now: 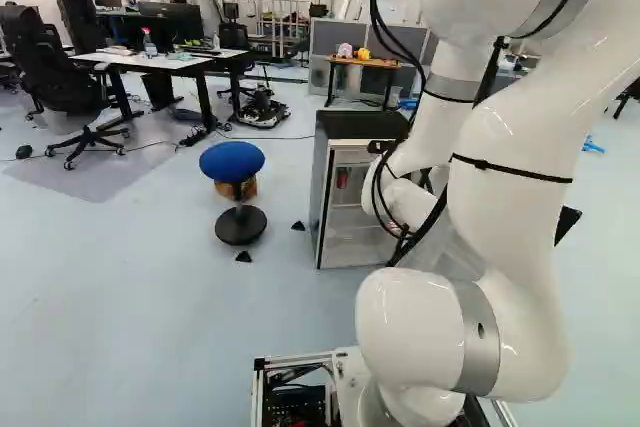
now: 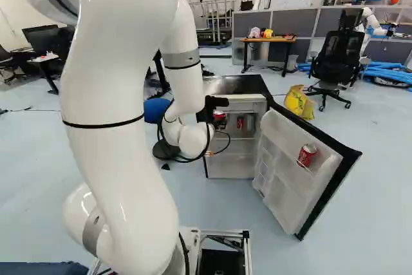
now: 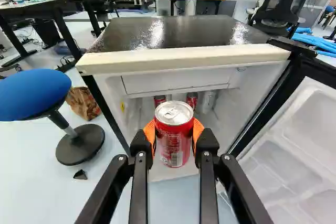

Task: Grab a drink from the fridge

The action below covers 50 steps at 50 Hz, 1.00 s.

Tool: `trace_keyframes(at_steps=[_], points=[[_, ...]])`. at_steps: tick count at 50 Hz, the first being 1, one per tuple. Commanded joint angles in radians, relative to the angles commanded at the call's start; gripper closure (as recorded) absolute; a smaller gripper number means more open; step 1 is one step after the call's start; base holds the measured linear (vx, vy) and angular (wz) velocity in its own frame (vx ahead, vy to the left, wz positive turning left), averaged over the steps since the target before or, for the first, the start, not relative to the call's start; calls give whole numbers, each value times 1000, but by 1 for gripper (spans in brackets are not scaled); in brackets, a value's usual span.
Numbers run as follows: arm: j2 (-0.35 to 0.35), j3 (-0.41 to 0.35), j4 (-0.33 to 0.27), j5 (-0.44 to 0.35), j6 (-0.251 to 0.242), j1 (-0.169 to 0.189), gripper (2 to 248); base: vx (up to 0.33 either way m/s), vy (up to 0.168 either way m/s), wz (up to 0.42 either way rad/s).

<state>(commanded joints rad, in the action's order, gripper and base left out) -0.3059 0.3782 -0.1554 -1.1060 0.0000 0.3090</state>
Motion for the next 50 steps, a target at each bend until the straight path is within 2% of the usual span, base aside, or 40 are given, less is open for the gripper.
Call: trace_keyframes(at_steps=[50], points=[[164, -38, 0, 143, 0, -2, 158, 0, 0, 0]])
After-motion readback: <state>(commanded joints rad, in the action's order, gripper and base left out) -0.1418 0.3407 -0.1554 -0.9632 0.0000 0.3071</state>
